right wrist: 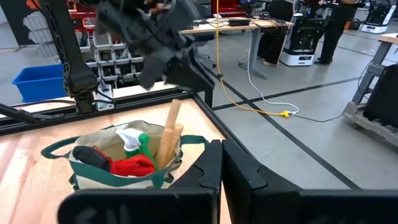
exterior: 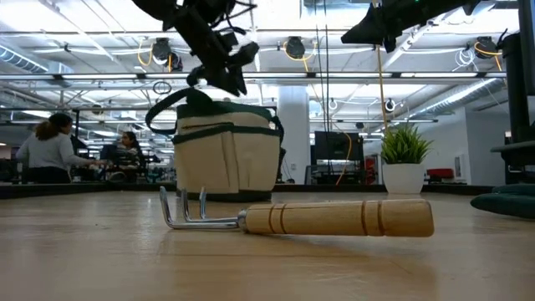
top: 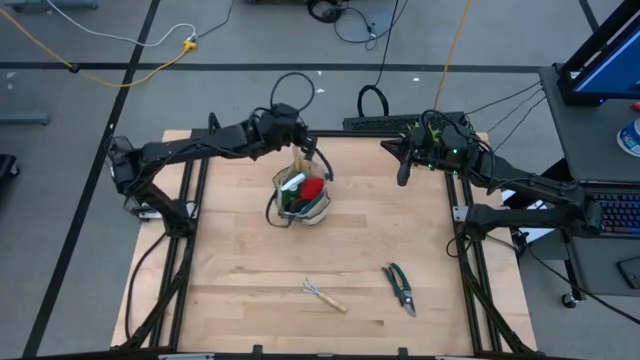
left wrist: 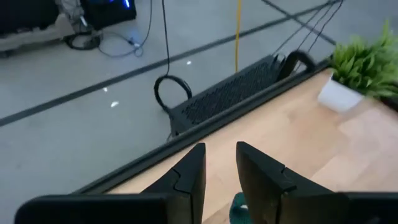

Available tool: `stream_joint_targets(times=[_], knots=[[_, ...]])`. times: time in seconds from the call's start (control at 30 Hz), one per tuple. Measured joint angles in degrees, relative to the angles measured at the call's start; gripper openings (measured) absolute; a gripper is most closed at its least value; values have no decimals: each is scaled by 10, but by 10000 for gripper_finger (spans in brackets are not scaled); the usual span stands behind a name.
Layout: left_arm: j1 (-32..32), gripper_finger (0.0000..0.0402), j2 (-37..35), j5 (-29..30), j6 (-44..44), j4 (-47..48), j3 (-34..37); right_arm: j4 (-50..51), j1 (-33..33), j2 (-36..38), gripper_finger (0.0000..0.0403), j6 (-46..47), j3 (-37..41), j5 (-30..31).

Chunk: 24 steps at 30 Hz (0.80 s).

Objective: Pick & Place Garden tools in Gardening bag
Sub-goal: Put the hand rake into the gardening bag

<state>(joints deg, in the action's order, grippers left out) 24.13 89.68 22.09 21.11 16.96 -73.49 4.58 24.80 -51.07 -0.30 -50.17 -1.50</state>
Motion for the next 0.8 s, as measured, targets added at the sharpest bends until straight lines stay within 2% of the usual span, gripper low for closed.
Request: stream_joint_targets(times=[0.23,0.33,0.47,0.6,0.73,0.8], knots=[[-51,92,-84,-2,6,28,-1,0,0,0,0,-8,0,0],[-100,92,-122,-27,15,57,-1,0,0,0,0,-11,0,-1],[-184,92,-155,-28,51,104,-1,5,0,0,0,-22,0,-3],[-277,92,-163,7,94,121,-1,7,1,2,0,-24,0,-26],[-363,92,-148,77,129,124,-1,16,3,16,0,-22,0,-76],[-399,92,-135,107,152,125,-1,30,3,28,0,-20,0,-79]])
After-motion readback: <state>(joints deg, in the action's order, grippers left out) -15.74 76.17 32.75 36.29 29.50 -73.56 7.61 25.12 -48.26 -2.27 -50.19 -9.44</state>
